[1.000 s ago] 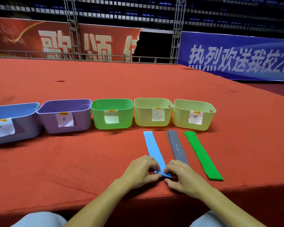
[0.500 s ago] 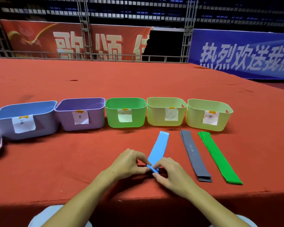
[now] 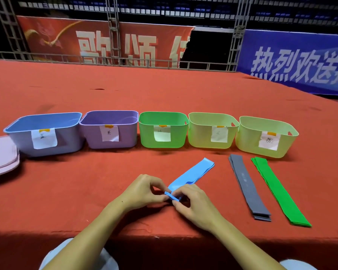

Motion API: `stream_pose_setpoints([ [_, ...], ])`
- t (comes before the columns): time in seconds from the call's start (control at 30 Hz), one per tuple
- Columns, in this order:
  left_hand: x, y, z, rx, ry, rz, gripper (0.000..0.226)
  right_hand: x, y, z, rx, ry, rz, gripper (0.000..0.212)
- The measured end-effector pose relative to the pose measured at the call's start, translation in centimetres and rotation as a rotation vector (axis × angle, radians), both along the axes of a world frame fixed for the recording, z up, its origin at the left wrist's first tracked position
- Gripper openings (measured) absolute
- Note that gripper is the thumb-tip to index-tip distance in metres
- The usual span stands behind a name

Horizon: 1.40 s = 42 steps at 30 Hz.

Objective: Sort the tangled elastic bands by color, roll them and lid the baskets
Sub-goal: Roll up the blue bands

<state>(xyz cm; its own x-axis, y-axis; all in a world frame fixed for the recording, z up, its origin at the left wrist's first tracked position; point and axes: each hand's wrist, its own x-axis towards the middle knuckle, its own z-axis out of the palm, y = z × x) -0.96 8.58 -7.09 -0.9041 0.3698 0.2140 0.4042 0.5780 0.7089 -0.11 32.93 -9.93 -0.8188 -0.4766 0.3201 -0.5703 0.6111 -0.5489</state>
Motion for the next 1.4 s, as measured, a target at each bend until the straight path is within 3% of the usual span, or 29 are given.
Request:
stream_pose_setpoints([
  [0.17, -1.0, -0.7, -0.2, 0.053, -0.125, -0.052, 0.011, 0.2, -0.4, -0.6, -0.034, 0.035, -0.044, 0.018],
  [0.27, -0.9, -1.2, -1.2, 0.102, -0.158, -0.061, 0.013, 0.5, -0.8, -0.6, -0.075, 0.025, -0.076, 0.036],
  [0.37, -0.9, -1.6, -2.0, 0.141, -0.180, -0.071, 0.013, -1.6, 0.3, -0.7, -0.214, 0.121, -0.302, 0.017],
  [0.43, -1.2, -1.8, -2.1, 0.147, -0.172, -0.085, 0.013, -4.9, 2.1, -1.1, -0.203, 0.127, -0.512, 0.005],
  [0.53, -1.5, -1.8, -2.1, 0.167, -0.166, -0.111, 0.013, -9.6, 4.3, -1.4, 0.018, 0.028, -0.686, 0.026],
  [0.67, -2.3, -1.7, -1.9, 0.150, -0.171, -0.145, 0.013, -14.5, 5.7, -1.3, 0.052, -0.077, -0.767, 0.043],
  [0.77, -2.7, -1.7, -1.7, 0.162, -0.197, -0.173, 0.014, -17.2, 6.1, -0.6, 0.100, -0.170, -0.766, 0.049],
  [0.9, -2.9, -1.8, -1.5, 0.144, -0.218, -0.182, 0.015, -18.5, 6.2, 0.7, 0.079, -0.291, -0.700, 0.008],
  [1.1, -2.5, -2.0, -1.4, 0.107, -0.095, -0.189, 0.022, -20.5, 3.5, 1.6, -0.095, -0.195, -0.598, 0.010],
  [1.23, -2.3, -2.0, -2.2, 0.009, -0.001, -0.193, 0.011, -21.6, 0.8, 0.8, -0.090, -0.156, -0.561, 0.019],
  [1.4, -2.4, -1.7, -2.1, 0.044, -0.064, -0.213, 0.013, -19.4, 1.0, 0.4, -0.049, -0.096, -0.593, 0.038],
])
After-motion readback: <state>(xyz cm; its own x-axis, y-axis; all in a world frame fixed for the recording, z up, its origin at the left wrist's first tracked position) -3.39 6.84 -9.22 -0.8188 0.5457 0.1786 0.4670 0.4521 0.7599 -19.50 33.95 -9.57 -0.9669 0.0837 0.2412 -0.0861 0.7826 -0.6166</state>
